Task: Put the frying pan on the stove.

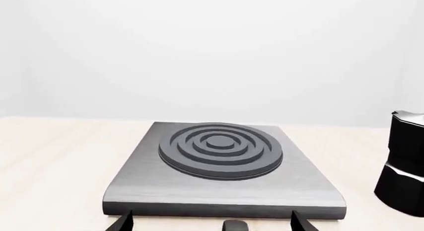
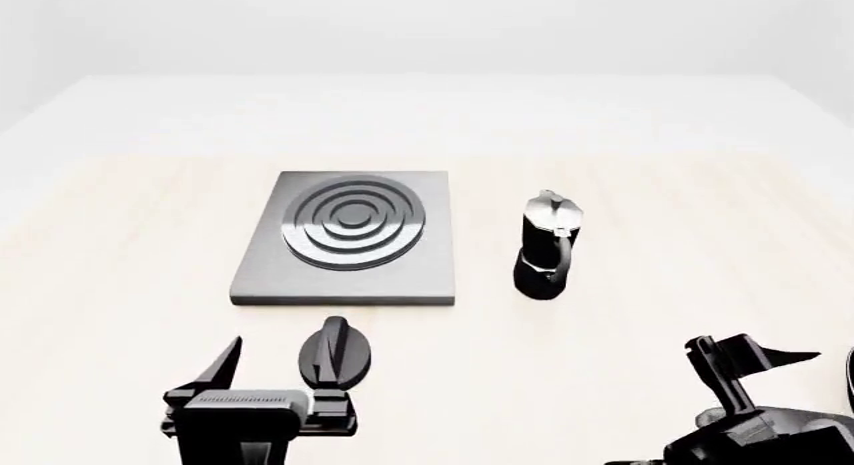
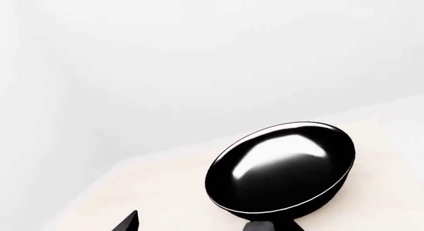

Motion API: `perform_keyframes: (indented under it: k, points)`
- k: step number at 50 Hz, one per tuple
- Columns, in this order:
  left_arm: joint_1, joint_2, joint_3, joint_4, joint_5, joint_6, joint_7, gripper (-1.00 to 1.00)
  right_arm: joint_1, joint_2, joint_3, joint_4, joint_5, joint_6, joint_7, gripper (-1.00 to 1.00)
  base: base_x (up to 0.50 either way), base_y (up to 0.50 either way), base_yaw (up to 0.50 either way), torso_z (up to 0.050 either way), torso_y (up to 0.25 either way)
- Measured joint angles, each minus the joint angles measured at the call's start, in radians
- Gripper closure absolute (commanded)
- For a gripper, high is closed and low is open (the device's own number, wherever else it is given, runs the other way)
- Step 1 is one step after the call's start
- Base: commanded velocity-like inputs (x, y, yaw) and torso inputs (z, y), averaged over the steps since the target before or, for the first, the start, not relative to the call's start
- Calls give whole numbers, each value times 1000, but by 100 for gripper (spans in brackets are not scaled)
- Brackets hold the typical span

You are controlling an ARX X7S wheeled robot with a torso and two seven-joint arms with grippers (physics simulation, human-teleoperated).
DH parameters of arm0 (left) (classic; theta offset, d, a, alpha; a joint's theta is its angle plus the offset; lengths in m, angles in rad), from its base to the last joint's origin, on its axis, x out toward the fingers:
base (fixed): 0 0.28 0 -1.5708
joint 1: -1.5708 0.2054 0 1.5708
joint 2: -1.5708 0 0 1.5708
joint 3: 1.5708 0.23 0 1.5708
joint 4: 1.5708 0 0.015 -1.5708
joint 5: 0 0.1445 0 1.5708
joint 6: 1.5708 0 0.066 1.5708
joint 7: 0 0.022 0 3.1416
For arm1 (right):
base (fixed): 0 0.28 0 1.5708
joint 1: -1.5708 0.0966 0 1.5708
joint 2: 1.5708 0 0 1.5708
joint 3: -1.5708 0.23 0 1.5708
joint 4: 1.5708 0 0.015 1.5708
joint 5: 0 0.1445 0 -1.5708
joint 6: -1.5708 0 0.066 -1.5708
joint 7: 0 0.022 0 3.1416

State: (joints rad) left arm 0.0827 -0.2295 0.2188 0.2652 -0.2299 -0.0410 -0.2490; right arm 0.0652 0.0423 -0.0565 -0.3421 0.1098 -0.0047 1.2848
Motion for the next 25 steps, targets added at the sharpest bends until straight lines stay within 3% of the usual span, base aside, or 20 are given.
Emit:
perform_keyframes:
  k: [25]
  points:
    - [0, -12, 10, -5, -15, 13, -10, -100, 71, 15, -31, 91, -44, 74, 139, -100, 0, 0, 0, 0, 0]
